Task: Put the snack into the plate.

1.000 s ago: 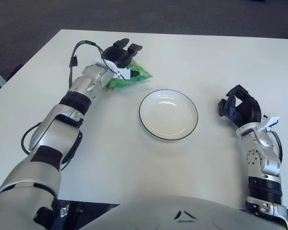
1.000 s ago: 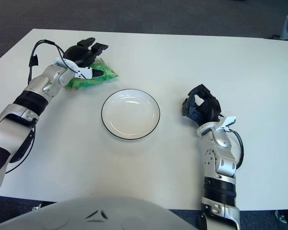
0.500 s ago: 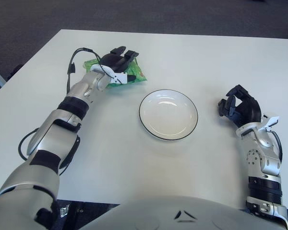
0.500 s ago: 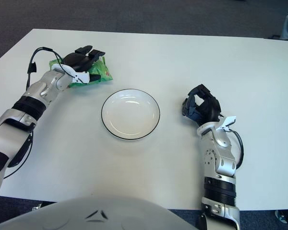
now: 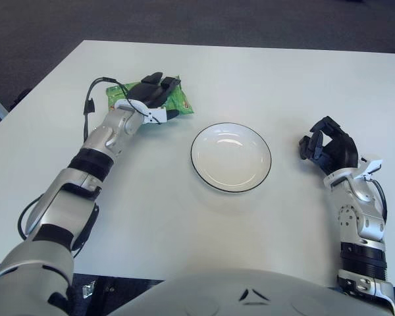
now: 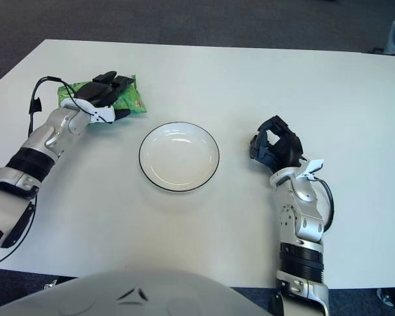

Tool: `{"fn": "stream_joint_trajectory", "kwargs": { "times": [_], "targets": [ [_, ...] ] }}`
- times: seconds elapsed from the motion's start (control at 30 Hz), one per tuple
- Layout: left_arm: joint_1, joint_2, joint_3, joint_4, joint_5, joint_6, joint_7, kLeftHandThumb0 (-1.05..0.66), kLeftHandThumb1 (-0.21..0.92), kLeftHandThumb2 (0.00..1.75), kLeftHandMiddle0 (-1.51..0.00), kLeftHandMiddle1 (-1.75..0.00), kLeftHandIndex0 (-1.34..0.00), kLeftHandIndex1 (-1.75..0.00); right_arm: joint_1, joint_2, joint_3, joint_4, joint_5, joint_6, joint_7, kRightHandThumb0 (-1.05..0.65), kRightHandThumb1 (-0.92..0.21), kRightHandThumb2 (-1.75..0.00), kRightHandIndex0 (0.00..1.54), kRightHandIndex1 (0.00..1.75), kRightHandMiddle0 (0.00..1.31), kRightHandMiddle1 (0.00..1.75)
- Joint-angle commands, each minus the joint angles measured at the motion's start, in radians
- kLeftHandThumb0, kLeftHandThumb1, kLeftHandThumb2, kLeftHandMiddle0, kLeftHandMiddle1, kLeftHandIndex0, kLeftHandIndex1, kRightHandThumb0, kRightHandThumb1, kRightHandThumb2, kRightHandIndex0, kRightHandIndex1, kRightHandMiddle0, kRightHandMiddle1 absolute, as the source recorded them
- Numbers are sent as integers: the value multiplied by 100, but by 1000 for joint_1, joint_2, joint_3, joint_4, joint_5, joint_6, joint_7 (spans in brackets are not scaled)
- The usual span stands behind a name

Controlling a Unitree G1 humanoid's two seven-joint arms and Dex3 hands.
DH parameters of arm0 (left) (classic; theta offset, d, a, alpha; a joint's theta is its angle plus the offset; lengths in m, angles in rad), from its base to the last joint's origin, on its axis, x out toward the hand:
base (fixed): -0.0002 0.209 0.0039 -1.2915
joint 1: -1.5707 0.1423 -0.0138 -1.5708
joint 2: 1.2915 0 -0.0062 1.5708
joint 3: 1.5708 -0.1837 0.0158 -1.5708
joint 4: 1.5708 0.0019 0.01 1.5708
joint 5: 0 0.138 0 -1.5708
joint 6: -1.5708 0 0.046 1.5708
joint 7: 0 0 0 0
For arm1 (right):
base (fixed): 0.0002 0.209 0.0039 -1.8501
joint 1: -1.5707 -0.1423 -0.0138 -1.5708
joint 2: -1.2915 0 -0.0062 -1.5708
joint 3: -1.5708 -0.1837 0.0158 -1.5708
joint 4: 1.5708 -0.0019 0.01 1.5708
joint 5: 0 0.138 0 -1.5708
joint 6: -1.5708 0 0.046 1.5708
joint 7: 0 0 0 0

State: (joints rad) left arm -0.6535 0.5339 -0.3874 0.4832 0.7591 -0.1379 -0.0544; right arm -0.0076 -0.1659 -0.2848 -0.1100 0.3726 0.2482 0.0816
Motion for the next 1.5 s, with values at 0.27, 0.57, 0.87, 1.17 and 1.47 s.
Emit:
{"fn": "stream_joint_trajectory", "kwargs": {
  "times": [0.27,0.57,0.87,1.17,1.47],
  "targets": [
    [54,-28,8,-110,66,235,-19,-105,92,90,-5,0,0,-40,46,22,5,81,-9,37,-2,-47,-37,-125,119,175,57,175],
    [38,-54,-3,-21,121,315,99,-105,92,88,-2,0,0,-36,47,21,6,88,-10,19,3,-47,-37,-125,119,175,58,175],
    [-35,-82,-18,228,113,285,250,-105,92,90,0,0,0,-34,49,18,5,89,-9,17,9,-47,-37,-126,119,175,58,175],
    [-115,-140,-9,490,56,192,444,-105,92,74,-6,-47,0,-62,51,21,2,82,-4,24,6,-47,-37,-126,119,175,58,175],
    [-156,-142,-22,621,21,99,538,-78,62,62,0,-162,0,-101,55,20,2,76,-2,22,9,-47,-37,-125,119,175,57,175]
  ]
}}
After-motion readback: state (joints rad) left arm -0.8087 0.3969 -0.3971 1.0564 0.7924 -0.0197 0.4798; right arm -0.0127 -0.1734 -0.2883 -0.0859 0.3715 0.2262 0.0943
